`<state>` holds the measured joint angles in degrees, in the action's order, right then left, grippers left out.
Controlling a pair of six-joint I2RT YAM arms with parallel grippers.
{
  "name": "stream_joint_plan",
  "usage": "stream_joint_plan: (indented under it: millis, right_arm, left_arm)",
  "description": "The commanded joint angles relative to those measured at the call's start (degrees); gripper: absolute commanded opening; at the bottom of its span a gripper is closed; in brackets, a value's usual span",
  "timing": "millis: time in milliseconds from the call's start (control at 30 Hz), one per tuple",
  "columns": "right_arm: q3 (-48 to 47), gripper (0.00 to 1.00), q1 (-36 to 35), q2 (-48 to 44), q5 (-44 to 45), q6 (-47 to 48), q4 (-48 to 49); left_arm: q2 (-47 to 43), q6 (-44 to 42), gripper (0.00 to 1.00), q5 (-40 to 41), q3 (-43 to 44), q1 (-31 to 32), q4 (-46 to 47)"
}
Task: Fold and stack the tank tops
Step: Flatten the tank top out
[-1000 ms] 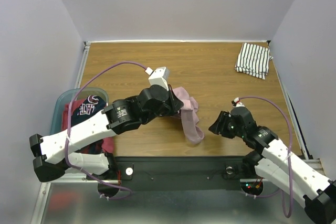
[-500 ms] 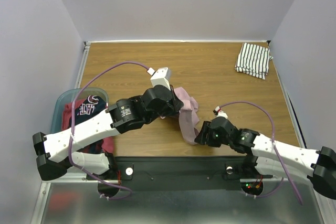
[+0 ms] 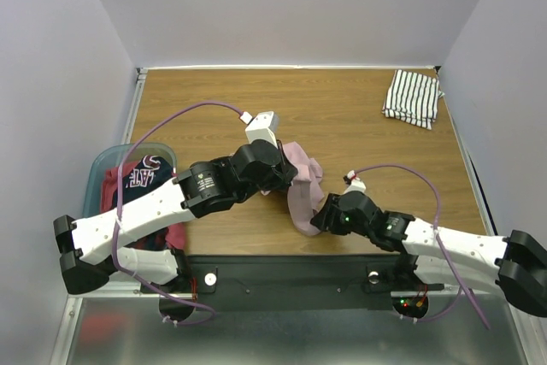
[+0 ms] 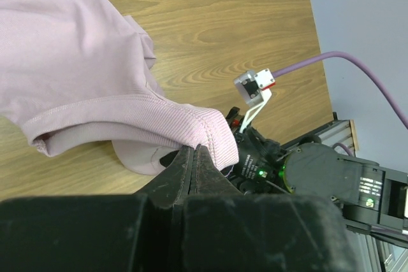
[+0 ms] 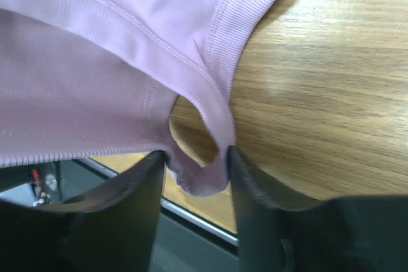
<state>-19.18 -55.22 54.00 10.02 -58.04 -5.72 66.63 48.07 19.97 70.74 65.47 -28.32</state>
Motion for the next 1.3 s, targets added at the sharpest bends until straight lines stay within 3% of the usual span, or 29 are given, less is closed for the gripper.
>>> stream_joint_plan:
  millis: [0, 133, 233, 367, 567, 767, 900, 967, 1033, 1067, 1100, 1133, 1167, 1267]
  right_arm:
    - [0.6, 0.45, -1.1, 1.8, 1.9, 0.5, 5.2]
    - [0.8, 0.16, -1.4, -0.3, 3.3, 0.6, 4.1]
    - [-4.0, 0.00, -1.4, -5.5, 7.9, 2.3, -3.9]
    - [-16.5, 0.00, -1.4, -14.1, 16.9, 6.4, -18.9]
    - [-37.2, 0.00, -1.3, -19.5, 25.3, 18.1, -23.6]
    - [-53.0, 0.00, -1.4, -8.2, 33.0, 27.8, -23.4]
    - [-60.0, 0.01, -1.3, 0.7, 42.9, 37.0, -19.3]
    - [-63.1, 0.01, -0.8, 4.9, 45.2, 40.7, -15.6]
    - [-65.1, 0.01, 7.5, 10.7, 32.6, 41.4, -14.9]
    - [-65.7, 0.01, 13.2, 12.3, 25.1, 40.0, -14.8]
    - [-65.9, 0.01, 24.8, 14.4, 17.5, 38.0, -14.4]
    - [-66.1, 0.01, 29.9, 18.8, 10.4, 35.6, -13.6]
    - [-66.4, 0.01, 33.0, 22.4, 0.8, 34.8, -13.2]
    - [-69.6, 0.01, 38.1, 36.2, -4.8, 34.4, -11.1]
  left_arm:
    - [-1.2, -0.6, 0.00, 1.4, -0.3, -0.4, 1.3]
    - [-1.9, -0.9, 0.00, 1.7, -0.1, -0.8, 1.1]
    - [-2.6, -1.6, 0.00, 2.0, 0.6, -0.7, 0.6]
    - [-6.1, -3.6, 0.00, 3.1, 3.3, -0.7, -0.2]
    - [-13.4, -8.7, 0.00, 4.5, 6.3, -0.7, 2.6]
    - [-16.2, -12.6, 0.00, 8.7, 9.0, -0.7, 7.6]
    - [-14.4, -14.0, 0.00, 20.4, 10.2, -1.6, 10.4]
    - [-12.2, -15.1, 0.00, 20.0, 10.6, -4.3, 14.1]
    - [-8.1, -15.6, 0.00, 13.8, 11.3, -13.8, 16.2]
    - [-6.4, -15.1, 0.00, 5.0, 11.9, -17.7, 18.3]
    - [-4.6, -14.6, 0.00, 1.3, 12.0, -21.0, 19.3]
    - [-2.8, -14.2, 0.00, -1.6, 11.8, -24.3, 20.7]
    - [1.0, -14.3, 0.00, -3.7, 11.1, -28.4, 23.9]
    - [10.4, -12.7, 0.00, -12.2, 9.7, -37.2, 30.8]
